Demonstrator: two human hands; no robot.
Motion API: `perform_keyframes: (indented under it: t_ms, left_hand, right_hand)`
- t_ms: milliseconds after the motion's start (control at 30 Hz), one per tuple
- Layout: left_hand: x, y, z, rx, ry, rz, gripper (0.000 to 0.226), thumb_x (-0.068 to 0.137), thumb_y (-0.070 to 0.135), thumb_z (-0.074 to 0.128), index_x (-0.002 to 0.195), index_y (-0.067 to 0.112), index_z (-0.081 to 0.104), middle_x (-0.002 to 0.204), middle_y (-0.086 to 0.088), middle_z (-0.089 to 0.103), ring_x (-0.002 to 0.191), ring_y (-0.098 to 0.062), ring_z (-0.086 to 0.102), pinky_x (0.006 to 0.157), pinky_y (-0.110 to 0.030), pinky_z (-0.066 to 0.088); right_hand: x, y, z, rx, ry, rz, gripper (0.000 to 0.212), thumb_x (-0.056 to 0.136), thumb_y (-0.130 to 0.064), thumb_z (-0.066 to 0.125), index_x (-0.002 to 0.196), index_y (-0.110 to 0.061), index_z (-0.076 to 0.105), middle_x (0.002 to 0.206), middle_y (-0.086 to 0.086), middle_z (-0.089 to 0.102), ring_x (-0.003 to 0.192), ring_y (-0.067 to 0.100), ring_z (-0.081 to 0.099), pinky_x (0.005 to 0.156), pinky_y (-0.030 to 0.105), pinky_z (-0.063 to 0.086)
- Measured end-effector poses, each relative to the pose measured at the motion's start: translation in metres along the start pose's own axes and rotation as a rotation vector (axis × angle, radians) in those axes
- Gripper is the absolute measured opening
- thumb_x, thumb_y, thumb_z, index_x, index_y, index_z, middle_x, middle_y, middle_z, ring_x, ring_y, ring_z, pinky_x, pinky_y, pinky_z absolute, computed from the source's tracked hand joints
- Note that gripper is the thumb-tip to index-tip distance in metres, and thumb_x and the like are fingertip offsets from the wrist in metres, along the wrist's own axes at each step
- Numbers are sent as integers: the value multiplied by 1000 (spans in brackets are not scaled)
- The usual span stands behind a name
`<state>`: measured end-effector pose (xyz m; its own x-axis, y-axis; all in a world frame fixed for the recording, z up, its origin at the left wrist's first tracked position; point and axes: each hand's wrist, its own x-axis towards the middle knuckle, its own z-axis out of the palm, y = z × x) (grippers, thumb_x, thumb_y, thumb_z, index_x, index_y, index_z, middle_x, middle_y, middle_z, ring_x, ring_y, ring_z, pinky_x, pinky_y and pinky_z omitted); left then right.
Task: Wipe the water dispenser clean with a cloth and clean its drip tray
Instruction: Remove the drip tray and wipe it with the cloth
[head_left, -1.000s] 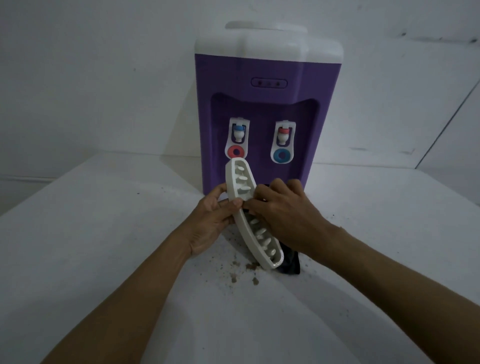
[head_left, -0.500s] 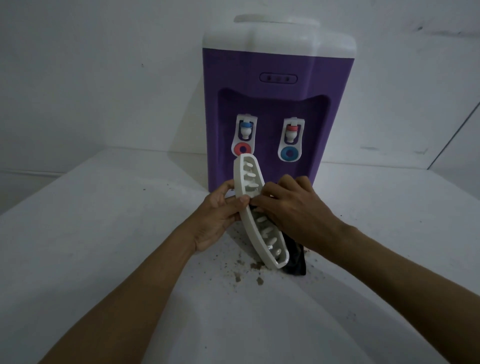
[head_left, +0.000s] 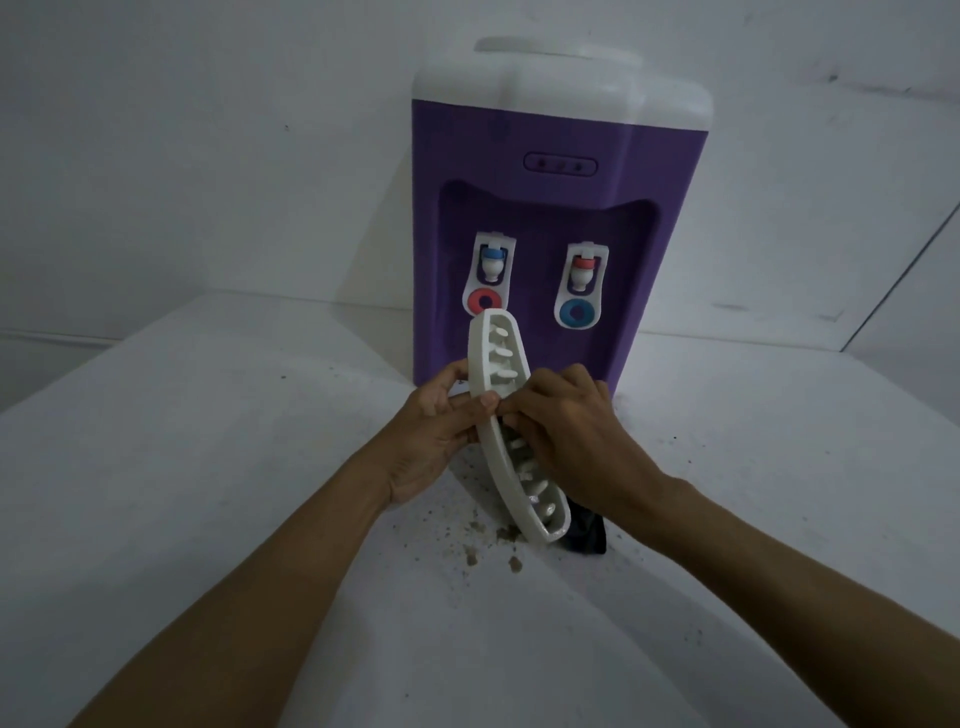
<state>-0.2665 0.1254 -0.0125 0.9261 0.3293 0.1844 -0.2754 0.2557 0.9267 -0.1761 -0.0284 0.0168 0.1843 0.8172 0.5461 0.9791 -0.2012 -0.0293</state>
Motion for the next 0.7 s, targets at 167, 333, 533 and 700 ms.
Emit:
perform_keyframes:
  t_ms: [167,333,533,700]
  left_hand:
    - [0,3,0,21,-22,-13,44,86,12,60,128,14,51,108,-3,73,104,-22,66,91,-33,55]
    - [0,5,-1,35,-42,9,45,86,12,59,131,13,49,113,-5,71,106,-23,65,92,-34,55]
    - [0,5,0,56,-34,2,42,85,14,60,126,18,52,107,-1,73,101,-18,67,92,-33,55]
    - [0,2,-1,38,-29,15,40,85,13,60,124,17,54,114,-6,71,104,-22,66,92,-33,55]
  right_hand:
    - [-6,3,-6,-229,-46,58,34,76,-30,76,106,-18,66,101,2,65,88,22,52,76,38,43]
    - [-2,-9,-2,-16,70,20,14,83,-21,68,96,-16,67,95,2,66,82,24,51,71,39,42]
    - [-8,-3,-7,-169,18,111,25,81,-34,62,99,-18,67,98,2,66,88,24,51,78,40,40]
    - [-4,-10,-1,31,67,93,11,91,-23,59,95,-17,68,94,1,66,83,22,49,75,40,39]
